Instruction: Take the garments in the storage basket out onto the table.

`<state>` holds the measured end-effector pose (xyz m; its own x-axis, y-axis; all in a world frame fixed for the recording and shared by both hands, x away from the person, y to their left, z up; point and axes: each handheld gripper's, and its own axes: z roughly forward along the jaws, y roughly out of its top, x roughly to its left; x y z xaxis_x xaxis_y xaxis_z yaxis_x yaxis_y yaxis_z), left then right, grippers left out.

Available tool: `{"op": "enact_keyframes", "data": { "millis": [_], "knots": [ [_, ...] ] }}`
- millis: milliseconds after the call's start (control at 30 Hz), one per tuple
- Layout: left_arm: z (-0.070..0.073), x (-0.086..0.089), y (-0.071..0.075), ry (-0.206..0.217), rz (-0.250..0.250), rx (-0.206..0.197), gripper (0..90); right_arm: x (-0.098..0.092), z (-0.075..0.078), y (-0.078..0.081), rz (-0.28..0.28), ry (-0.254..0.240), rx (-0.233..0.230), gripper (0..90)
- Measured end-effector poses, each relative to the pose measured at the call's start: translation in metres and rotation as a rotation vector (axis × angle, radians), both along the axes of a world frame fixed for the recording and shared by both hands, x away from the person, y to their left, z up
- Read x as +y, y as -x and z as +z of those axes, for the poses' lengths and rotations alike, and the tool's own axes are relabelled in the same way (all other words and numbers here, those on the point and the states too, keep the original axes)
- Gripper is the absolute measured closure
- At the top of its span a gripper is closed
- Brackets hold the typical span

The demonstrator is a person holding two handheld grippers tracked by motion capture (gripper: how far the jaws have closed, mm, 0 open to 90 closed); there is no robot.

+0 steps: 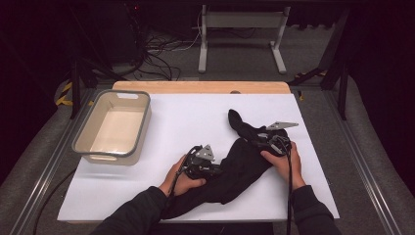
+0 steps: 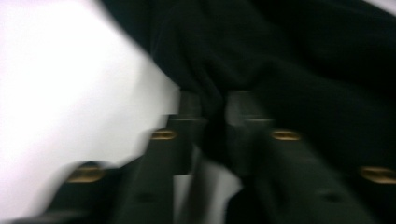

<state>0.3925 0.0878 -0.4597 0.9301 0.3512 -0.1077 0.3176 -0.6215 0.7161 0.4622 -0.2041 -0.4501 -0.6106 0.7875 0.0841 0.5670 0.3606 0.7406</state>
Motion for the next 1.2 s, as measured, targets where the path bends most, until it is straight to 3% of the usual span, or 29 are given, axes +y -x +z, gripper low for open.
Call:
{"op": "enact_keyframes", "data": {
  "millis": [100,133,200,333,500,600,700,767,833,867,967,1067,1200],
  "knots": [
    [0.005,0.004,0.001,-0.022,0.035,-0.033,83.6,0.006,0.005,-0.004,0.013,0.034,-0.030,80.8],
    [0.007,0.007,0.002,-0.011,0.040,-0.031,83.8,0.008,0.007,-0.005,0.019,0.042,-0.044,83.1],
    [0.016,0.017,0.005,0.013,0.068,-0.062,84.0,0.012,0.014,-0.007,0.021,0.031,-0.062,84.2],
    [0.044,0.042,0.013,0.049,0.135,-0.153,84.0,0.023,0.034,-0.011,0.021,-0.009,-0.144,84.9],
    [0.068,0.071,0.023,0.049,0.219,-0.256,84.0,0.044,0.066,-0.018,0.034,-0.069,-0.240,84.9],
    [0.078,0.091,0.027,0.053,0.267,-0.287,84.0,0.058,0.080,-0.024,0.037,-0.092,-0.286,84.6],
    [0.083,0.104,0.030,0.065,0.294,-0.293,83.9,0.071,0.084,-0.029,0.019,-0.068,-0.339,82.3],
    [0.083,0.109,0.031,0.049,0.312,-0.298,83.8,0.078,0.079,-0.033,0.011,-0.035,-0.347,78.6],
    [0.081,0.113,0.032,0.059,0.313,-0.289,83.3,0.080,0.073,-0.035,0.000,-0.022,-0.326,73.8],
    [0.080,0.113,0.032,0.057,0.309,-0.289,83.3,0.079,0.069,-0.037,-0.004,-0.037,-0.301,71.9],
    [0.076,0.107,0.034,0.052,0.296,-0.290,82.3,0.074,0.064,-0.037,-0.055,-0.053,-0.290,61.6],
    [0.071,0.099,0.035,0.043,0.279,-0.291,81.5,0.068,0.061,-0.030,-0.067,-0.066,-0.278,59.4],
    [0.064,0.089,0.038,0.023,0.251,-0.288,82.4,0.062,0.061,-0.007,-0.056,-0.063,-0.311,54.0]
  ]
}}
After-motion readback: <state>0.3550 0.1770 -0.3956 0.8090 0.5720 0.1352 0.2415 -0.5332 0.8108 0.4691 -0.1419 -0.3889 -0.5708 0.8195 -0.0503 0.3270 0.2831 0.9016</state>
